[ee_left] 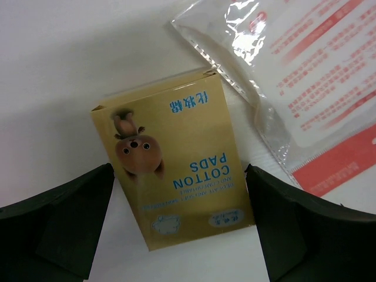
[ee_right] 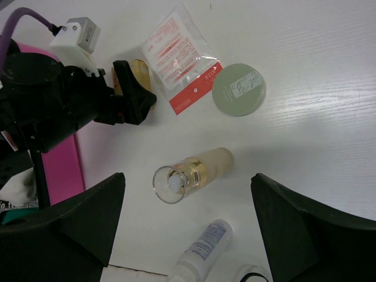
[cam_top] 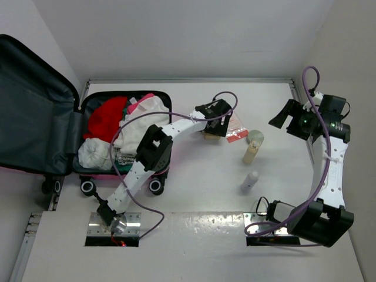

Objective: Pack the luggage

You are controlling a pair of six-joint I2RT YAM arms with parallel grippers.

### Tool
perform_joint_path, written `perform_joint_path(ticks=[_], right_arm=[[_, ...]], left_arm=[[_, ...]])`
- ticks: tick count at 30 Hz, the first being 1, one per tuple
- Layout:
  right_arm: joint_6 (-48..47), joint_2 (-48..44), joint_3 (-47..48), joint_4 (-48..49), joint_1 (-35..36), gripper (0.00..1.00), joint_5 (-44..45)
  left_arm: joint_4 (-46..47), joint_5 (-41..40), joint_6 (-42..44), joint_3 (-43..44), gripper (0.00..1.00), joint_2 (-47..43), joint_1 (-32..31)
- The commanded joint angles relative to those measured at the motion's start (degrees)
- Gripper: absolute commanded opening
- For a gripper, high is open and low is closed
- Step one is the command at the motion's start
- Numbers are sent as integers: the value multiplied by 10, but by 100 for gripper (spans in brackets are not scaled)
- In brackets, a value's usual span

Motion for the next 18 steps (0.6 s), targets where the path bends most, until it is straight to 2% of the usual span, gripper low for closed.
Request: perform_joint_path(ticks=[1,5,7,11,13,15,18], right_arm=[[-4,-10,6,6,-3,87,-7],[-3,-7,7,9,-3,86,-10],[2,-4,5,13,-3,84,-19],[23,0,-11,50,-4,79,-50],[34,1,-26,77,4,79,-70],[34,3,-37,89,19,78,-79],[15,9,-44,119,57,77,-87]], left_arm=[[10,7,-10,21,99,14,3],[10,7,-5,14,95,14,10],[10,-6,2,14,85,1,22],[70,-18,24,-69,70,-88,34],[108,-18,44,-128,57,-155,41],[113,-59,73,-157,41,-194,41],[119,-105,102,-174,38,-280,41]])
